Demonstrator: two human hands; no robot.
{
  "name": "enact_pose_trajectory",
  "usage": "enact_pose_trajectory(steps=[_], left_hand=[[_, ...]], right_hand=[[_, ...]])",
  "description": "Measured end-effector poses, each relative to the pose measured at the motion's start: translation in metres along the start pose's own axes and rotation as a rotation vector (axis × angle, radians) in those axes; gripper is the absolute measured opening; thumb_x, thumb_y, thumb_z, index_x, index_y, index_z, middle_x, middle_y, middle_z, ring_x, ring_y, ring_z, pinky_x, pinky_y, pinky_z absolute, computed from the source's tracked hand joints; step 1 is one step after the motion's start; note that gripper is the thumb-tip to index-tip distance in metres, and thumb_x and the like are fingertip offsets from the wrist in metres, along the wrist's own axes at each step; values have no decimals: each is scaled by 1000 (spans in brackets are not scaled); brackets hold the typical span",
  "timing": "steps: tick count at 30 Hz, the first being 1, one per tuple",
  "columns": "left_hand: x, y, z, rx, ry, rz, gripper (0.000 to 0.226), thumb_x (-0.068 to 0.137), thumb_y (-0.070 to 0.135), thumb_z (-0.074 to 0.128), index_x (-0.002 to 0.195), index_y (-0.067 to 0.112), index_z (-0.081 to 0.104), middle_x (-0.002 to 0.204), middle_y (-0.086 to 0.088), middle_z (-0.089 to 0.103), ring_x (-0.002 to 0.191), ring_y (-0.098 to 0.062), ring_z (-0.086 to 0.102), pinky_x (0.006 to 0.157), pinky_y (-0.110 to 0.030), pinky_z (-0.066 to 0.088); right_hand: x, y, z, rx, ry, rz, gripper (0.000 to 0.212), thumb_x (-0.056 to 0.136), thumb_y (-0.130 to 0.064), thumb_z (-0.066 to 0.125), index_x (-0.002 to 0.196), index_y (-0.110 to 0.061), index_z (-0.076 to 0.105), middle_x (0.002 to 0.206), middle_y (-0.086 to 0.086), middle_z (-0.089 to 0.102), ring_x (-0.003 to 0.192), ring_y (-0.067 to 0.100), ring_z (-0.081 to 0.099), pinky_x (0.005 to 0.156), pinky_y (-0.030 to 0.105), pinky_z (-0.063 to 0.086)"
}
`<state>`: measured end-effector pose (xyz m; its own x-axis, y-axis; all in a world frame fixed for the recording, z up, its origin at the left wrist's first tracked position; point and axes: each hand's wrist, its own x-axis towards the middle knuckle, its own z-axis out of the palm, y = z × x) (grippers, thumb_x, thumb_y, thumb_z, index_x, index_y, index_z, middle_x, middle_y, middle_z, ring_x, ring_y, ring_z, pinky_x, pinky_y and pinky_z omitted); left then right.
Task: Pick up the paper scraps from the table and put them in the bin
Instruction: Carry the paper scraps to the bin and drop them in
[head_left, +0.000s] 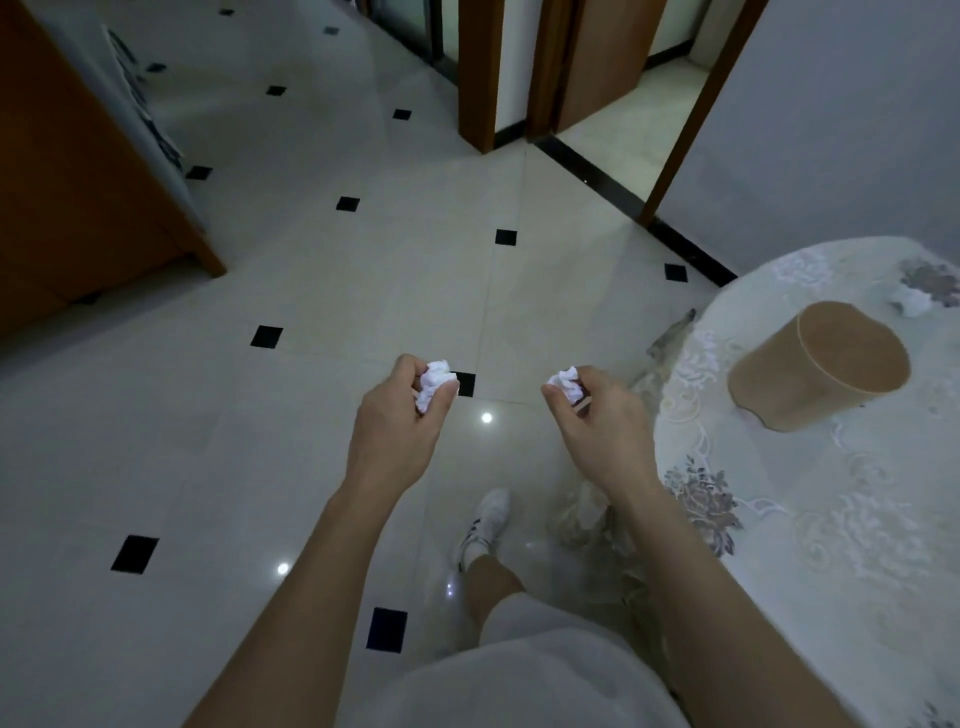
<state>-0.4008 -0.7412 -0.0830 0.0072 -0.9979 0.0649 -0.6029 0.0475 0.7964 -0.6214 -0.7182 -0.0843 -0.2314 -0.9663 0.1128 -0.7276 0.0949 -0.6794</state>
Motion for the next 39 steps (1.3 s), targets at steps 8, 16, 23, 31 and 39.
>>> enact_pose_trajectory(steps=[8,16,23,31,39], left_hand=[[161,39,59,55,-143,119,23,94,45,56,89,24,49,64,7,53,54,-6,48,50,-26,36],[277,106,129,13,-306,267,20,93,45,57,85,28,49,62,8,53,56,-4,49,48,-16,37],[331,149,194,-27,-477,415,22,93,48,56,84,29,49,60,6,54,55,-10,51,47,-22,38],[376,212,287,-136,-783,648,22,93,43,59,85,24,51,62,4,54,54,-12,51,48,-24,40],[377,272,358,-213,-1100,886,15,90,44,62,86,33,52,68,11,59,61,-6,57,51,-24,44]], right_hand=[[140,30,-4,13,153,110,33,91,-37,56,65,-40,36,65,-15,45,63,1,47,56,13,29],[232,62,-45,-5,287,214,19,92,-40,56,78,-35,46,74,-15,52,65,2,47,58,12,28],[264,89,-75,-41,419,386,17,91,-39,59,78,-33,50,74,-14,52,68,9,51,61,26,37],[291,102,-116,-74,606,552,17,92,-36,57,79,-29,49,77,-11,53,66,11,51,64,30,43],[270,113,-145,-281,847,863,11,92,-41,56,95,-31,60,84,-17,55,70,2,49,57,23,40]])
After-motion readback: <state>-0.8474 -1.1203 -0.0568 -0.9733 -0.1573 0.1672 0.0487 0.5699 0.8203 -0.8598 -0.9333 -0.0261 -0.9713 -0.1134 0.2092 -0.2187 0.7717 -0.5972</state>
